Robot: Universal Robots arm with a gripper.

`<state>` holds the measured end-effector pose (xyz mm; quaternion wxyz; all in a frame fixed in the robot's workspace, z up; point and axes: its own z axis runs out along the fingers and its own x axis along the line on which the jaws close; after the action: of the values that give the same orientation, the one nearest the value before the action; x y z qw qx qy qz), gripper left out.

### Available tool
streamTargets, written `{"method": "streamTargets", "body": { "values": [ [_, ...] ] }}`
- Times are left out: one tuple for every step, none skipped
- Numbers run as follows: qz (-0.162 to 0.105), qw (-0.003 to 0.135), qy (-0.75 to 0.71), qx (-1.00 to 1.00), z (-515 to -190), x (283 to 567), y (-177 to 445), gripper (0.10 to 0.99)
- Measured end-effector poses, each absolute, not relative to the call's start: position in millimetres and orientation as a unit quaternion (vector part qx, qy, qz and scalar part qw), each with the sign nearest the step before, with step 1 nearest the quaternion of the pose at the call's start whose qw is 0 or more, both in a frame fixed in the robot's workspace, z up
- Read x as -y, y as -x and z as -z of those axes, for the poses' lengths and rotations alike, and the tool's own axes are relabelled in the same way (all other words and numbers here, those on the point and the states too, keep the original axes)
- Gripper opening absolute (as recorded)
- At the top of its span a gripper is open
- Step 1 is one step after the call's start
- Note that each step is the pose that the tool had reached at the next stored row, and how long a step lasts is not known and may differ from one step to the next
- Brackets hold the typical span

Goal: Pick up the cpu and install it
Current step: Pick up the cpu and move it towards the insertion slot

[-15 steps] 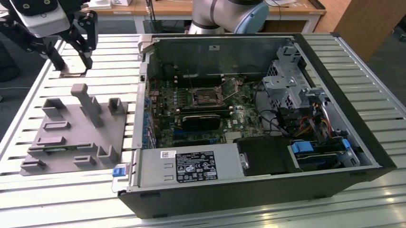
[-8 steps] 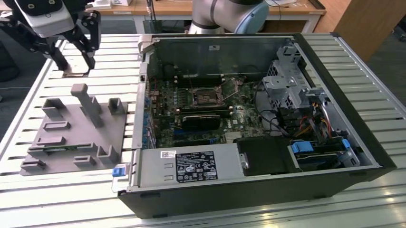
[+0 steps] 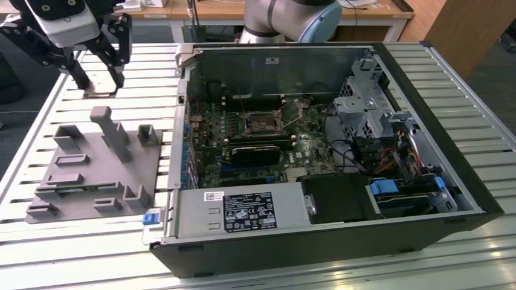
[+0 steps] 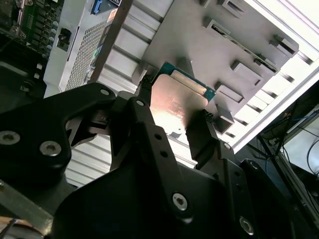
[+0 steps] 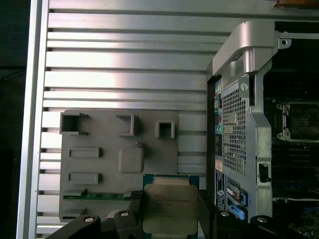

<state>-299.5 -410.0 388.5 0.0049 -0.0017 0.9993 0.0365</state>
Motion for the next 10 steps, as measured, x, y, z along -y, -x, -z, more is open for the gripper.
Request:
{"method": "streamTargets", "body": {
  "values": [
    [-0.037, 0.005, 0.002, -0.999, -388.5, 410.0, 298.9, 0.533],
    [-0.037, 0.005, 0.002, -0.999, -388.5, 410.0, 298.3, 0.533],
    [-0.037, 0.005, 0.002, -0.999, -388.5, 410.0, 297.7, 0.533],
    [-0.037, 0.005, 0.002, -0.999, -388.5, 410.0, 297.0, 0.533],
    [-0.037, 0.005, 0.002, -0.999, -388.5, 410.0, 296.3, 0.533],
    [-0.037, 0.005, 0.002, -0.999, -388.5, 409.9, 295.2, 0.533],
    [-0.037, 0.005, 0.002, -0.999, -388.5, 409.9, 294.6, 0.533],
    [-0.037, 0.005, 0.002, -0.999, -388.5, 409.9, 293.9, 0.533],
    [-0.037, 0.005, 0.002, -0.999, -388.5, 409.9, 293.4, 0.533],
    [-0.037, 0.005, 0.002, -0.999, -388.5, 409.9, 292.8, 0.533]
  ]
}}
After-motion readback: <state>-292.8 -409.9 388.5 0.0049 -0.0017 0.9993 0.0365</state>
